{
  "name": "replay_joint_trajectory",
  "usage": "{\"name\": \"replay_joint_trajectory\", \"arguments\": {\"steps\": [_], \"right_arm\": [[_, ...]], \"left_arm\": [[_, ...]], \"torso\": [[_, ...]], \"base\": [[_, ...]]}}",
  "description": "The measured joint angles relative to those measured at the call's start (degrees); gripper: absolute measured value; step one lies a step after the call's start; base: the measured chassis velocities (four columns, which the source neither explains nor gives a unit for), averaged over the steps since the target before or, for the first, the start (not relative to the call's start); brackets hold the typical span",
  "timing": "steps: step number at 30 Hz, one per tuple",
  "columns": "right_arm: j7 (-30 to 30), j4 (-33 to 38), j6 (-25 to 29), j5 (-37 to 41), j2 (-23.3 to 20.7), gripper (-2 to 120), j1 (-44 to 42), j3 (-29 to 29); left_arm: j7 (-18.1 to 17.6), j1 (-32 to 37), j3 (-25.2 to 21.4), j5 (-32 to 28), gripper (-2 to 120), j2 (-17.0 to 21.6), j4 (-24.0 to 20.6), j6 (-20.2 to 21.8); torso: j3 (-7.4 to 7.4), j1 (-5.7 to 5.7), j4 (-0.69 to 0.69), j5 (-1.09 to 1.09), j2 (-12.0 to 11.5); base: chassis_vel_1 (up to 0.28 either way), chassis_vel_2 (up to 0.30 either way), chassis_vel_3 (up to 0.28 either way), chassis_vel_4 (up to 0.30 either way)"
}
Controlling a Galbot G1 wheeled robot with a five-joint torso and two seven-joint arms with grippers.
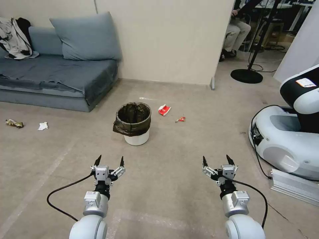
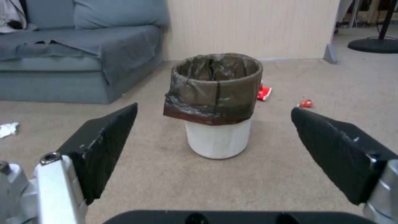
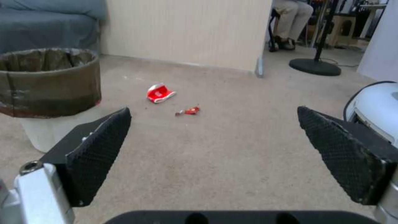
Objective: Pick up the trash bin, then pick up the garbage from the floor and place it into the trash bin.
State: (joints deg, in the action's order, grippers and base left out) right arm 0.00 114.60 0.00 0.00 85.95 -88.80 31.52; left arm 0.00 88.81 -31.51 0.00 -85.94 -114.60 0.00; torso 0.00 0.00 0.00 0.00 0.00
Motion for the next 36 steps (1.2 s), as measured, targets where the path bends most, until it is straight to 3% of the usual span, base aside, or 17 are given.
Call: {"name": "replay_joint_trajectory", "arguments": {"steps": [7,11,17,19,24,36], "right_arm": [[-0.01,0.54,0.0,-0.01,0.11,100,-0.3,0.11],[-1.11,7.47,0.02,-1.01,2.25,100,-4.77,1.56],[-2.18,13.78,0.16,-1.97,4.19,100,-8.82,2.87],[-2.82,17.76,0.23,-2.58,5.45,100,-11.36,3.71],[-3.65,20.33,0.32,-1.23,6.17,100,-13.02,4.63],[-4.05,19.02,0.38,-0.22,6.12,100,-12.91,4.89]], "left_arm": [[-0.02,0.44,0.01,-0.05,100,-0.05,-0.45,-0.09],[-1.15,5.92,0.68,-0.98,100,-0.98,-7.49,-3.23],[-2.19,10.53,1.26,-1.76,100,-1.79,-13.33,-5.95],[-2.84,13.54,1.62,-2.26,100,-2.29,-17.18,-7.69],[-3.83,18.0,2.17,-3.0,100,-3.07,-22.92,-10.37],[-4.13,18.83,1.56,-3.2,100,-2.45,-22.11,-8.26]], "torso": [[0.0,0.0,0.0,0.0,-0.01],[0.0,0.0,0.0,0.0,0.0],[0.0,0.0,0.0,0.0,0.0],[-0.01,0.0,0.0,0.0,0.0],[-0.01,0.0,0.01,0.04,0.02],[-0.01,0.0,0.0,0.0,0.01]], "base": [[0.0,0.0,0.0,0.0],[0.0,0.0,0.0,0.0],[0.0,0.0,0.0,0.0],[0.0,0.0,0.0,0.0],[0.0,0.0,0.0,0.0],[0.0,0.0,0.0,0.0]]}}
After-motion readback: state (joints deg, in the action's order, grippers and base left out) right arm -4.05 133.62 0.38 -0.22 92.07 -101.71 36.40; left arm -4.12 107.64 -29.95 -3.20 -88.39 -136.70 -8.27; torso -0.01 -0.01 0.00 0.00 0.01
